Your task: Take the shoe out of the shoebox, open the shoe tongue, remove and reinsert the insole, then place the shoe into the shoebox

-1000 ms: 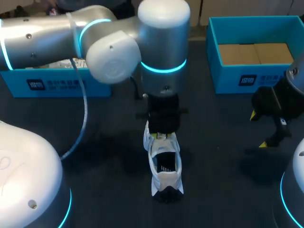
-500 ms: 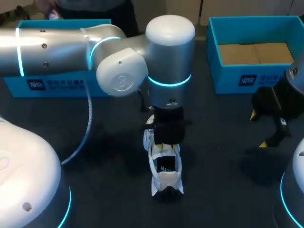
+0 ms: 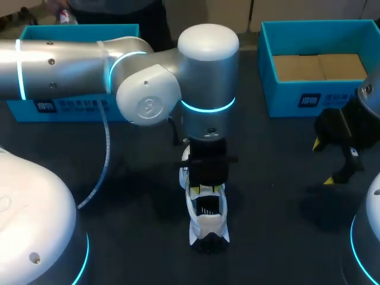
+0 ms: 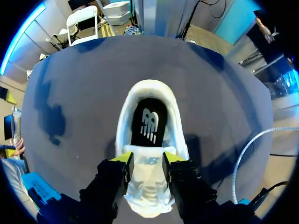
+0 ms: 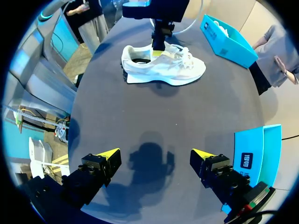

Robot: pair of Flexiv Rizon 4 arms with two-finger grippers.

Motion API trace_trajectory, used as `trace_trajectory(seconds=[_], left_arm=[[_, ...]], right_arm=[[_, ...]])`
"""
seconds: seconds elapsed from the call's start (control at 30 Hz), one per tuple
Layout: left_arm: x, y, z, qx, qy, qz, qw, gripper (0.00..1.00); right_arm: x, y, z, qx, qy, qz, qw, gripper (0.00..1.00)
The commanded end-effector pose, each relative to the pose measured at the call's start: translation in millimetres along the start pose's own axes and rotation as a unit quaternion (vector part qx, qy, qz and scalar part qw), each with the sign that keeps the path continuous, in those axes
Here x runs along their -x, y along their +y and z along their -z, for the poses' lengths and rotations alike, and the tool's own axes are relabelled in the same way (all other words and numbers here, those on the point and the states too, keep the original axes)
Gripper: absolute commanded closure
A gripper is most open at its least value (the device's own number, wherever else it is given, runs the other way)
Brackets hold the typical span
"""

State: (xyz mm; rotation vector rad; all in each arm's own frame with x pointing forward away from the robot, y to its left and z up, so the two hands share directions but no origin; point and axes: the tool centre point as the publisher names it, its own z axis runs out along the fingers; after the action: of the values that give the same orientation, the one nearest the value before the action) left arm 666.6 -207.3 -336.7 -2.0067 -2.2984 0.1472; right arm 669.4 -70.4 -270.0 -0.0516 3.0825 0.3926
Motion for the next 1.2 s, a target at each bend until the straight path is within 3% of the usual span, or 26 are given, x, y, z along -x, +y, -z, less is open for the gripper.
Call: trace_trajectory(seconds=[0.03,0.1,0.13,0.2,0.3,0.67,0.7,0.9,1.2], left_arm=[[-19.2,-9.3,35.1,0.008,-0.010,0.013,1.000,0.55],[-23.0,-14.2,45.1,0.003,-0.005,0.031,1.000,0.42],[-25.0,-16.9,51.1,-0.009,-0.005,0.053,0.999,0.00],[-28.1,-22.1,58.7,-0.028,0.000,0.095,0.995,0.00],[-31.9,-30.0,64.7,-0.092,0.027,0.172,0.980,0.00],[-32.6,-34.9,64.8,-0.083,0.041,0.182,0.979,0.00],[-34.6,-36.3,66.8,-0.097,0.042,0.180,0.978,0.00],[-29.9,-59.1,57.6,-0.087,0.075,0.258,0.959,0.00],[-27.2,-96.8,65.0,-0.083,0.110,0.330,0.934,0.00]], right_arm=[[-0.6,-0.1,-0.7,-0.001,0.000,0.000,1.000,0.00],[-0.6,-0.1,-0.7,-0.001,0.000,0.000,1.000,0.00],[-0.6,-0.1,-0.7,-0.001,0.000,0.000,1.000,0.00],[-0.6,-0.1,-0.7,-0.001,0.000,0.000,1.000,0.00],[-0.6,-0.1,-0.7,-0.001,0.000,0.000,1.000,0.00],[-0.6,-0.1,-0.7,-0.001,0.000,0.000,1.000,0.00],[-0.6,-0.1,-0.7,-0.001,0.000,0.000,1.000,0.00],[-0.6,-0.1,-0.7,-0.001,0.000,0.000,1.000,0.00],[-0.6,-0.1,-0.7,-0.001,0.000,0.000,1.000,0.00]])
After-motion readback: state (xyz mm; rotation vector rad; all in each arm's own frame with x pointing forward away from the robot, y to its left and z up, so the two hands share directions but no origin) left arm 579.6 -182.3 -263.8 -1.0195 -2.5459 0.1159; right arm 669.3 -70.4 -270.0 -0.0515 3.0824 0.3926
